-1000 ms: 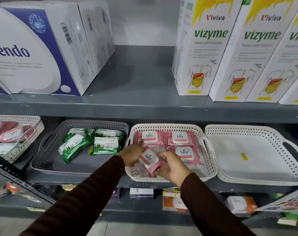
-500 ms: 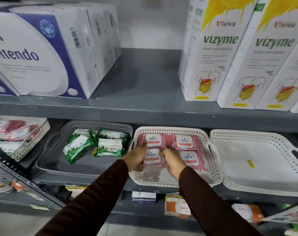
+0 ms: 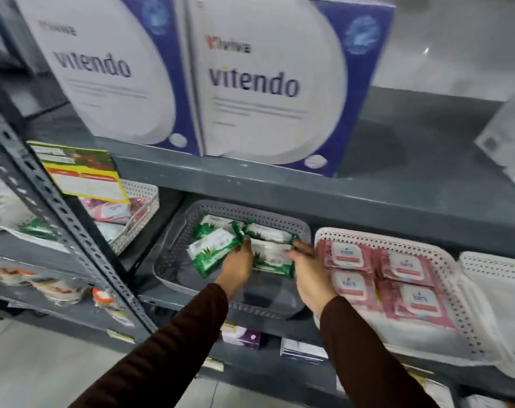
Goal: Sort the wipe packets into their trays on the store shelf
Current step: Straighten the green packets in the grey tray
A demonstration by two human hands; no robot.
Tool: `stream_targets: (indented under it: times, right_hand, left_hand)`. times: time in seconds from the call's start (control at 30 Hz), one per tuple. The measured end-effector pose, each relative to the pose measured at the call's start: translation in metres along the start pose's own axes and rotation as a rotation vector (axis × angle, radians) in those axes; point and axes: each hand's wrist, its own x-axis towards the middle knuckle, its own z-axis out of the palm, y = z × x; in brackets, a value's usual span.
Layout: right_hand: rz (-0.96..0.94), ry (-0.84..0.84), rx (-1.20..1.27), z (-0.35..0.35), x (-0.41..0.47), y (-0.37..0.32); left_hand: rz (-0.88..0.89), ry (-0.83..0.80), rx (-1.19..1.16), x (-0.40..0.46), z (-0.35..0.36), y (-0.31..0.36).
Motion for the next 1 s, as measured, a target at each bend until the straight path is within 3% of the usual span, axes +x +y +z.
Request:
stream_targets:
  times: [0.13,0.33,0.43,0.53,0.63,0.73,0.8,0.9,1.0]
  right_hand:
    - [-0.003,0.006,-0.478,0.027,0.008,0.017]
    - [0.006,-0.073,-0.749,0.034,-0.013,0.032]
    - [0.027,-0.014,-0.85,0.037,-0.014,0.031]
    - [-0.057,0.093,-1.126,0.046,-0.015,0.028]
    - [-0.216,0.009,-1.004,0.07,-0.017,0.011]
    - [-0.159,-0.07,-0.965,0.095,-0.005,-0.001]
    - [-0.097,-0.063,-1.024,0.104,0.006,-0.002]
    - [-0.052,-0.088,-1.023,0.115,0.019,0.002]
    - [-0.085,-0.172,-1.117,0.12,0.014,0.012]
  left_hand:
    - [-0.025,-0.134,0.018,0.009,-0.015,-0.004]
    - [0.025,-0.349,0.142,0.014,-0.04,-0.011]
    - [0.044,-0.318,0.046,0.015,-0.048,-0.018]
    - [-0.004,-0.225,-0.102,0.024,-0.062,-0.03]
    - [-0.23,-0.113,-0.41,0.035,-0.097,-0.041]
    - [-0.317,-0.015,-0.576,0.048,-0.12,-0.054]
    - [-0.364,-0.083,-0.7,0.05,-0.125,-0.048]
    - [-0.374,-0.1,-0.713,0.047,-0.13,-0.035]
    - [-0.243,-0.054,-0.567,0.079,-0.129,-0.043]
